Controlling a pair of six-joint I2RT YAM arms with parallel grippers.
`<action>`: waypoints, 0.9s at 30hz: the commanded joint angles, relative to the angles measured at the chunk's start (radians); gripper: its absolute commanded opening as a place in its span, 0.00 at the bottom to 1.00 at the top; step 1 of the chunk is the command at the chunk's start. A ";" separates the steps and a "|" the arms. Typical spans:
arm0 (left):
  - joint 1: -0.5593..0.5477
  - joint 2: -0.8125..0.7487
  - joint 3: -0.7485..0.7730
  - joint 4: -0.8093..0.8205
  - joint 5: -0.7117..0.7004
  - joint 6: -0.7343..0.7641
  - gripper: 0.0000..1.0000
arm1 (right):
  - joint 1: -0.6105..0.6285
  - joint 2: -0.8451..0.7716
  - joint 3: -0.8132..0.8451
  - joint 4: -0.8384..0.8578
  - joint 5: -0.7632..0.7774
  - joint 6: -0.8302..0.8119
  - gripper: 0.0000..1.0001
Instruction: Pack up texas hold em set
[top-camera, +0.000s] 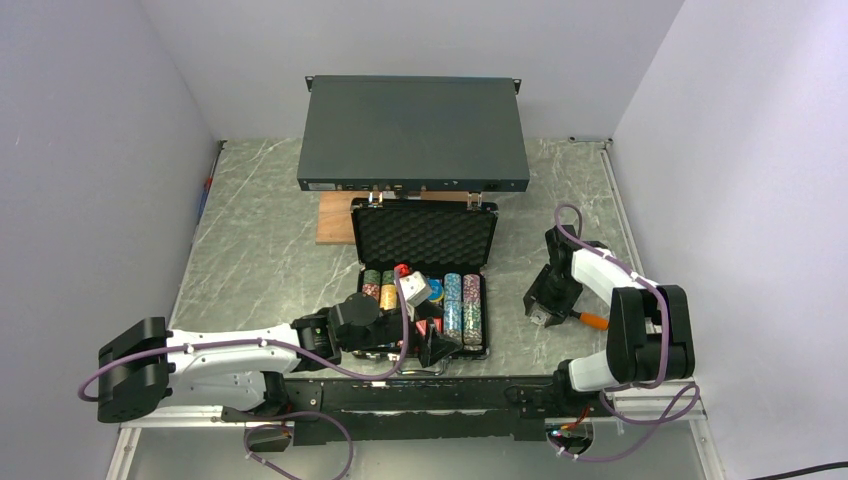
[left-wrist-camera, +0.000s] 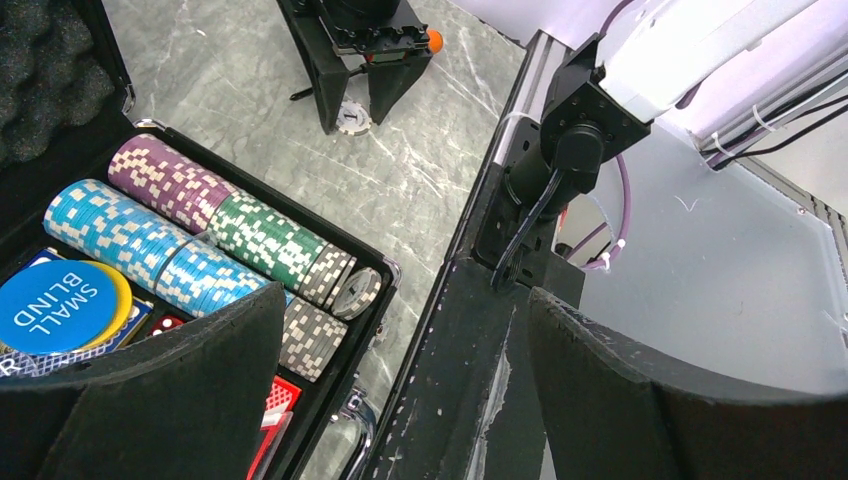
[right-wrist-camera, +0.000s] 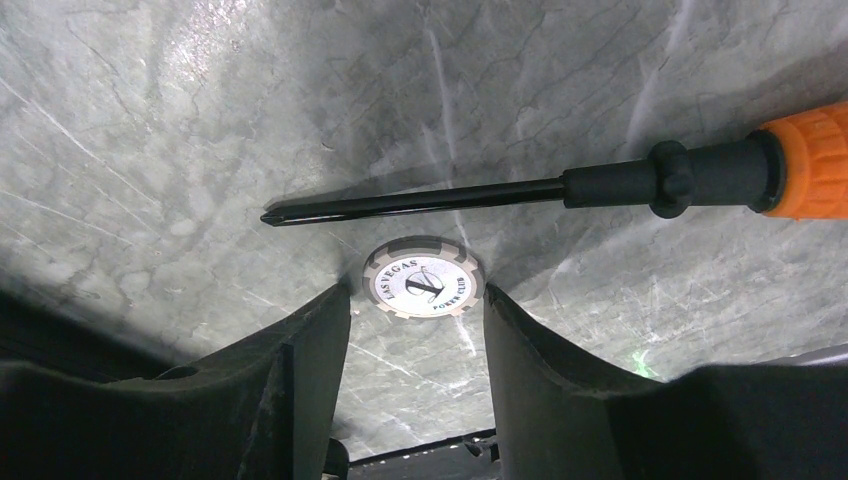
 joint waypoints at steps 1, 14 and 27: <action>0.003 -0.014 0.022 0.026 0.019 -0.012 0.91 | -0.007 0.040 -0.042 0.135 0.074 -0.022 0.53; 0.003 -0.029 0.011 0.033 0.019 -0.018 0.91 | -0.006 0.031 -0.047 0.151 0.083 -0.021 0.45; 0.008 -0.014 0.006 0.026 -0.033 -0.052 0.91 | -0.003 -0.086 -0.062 0.119 -0.012 -0.036 0.31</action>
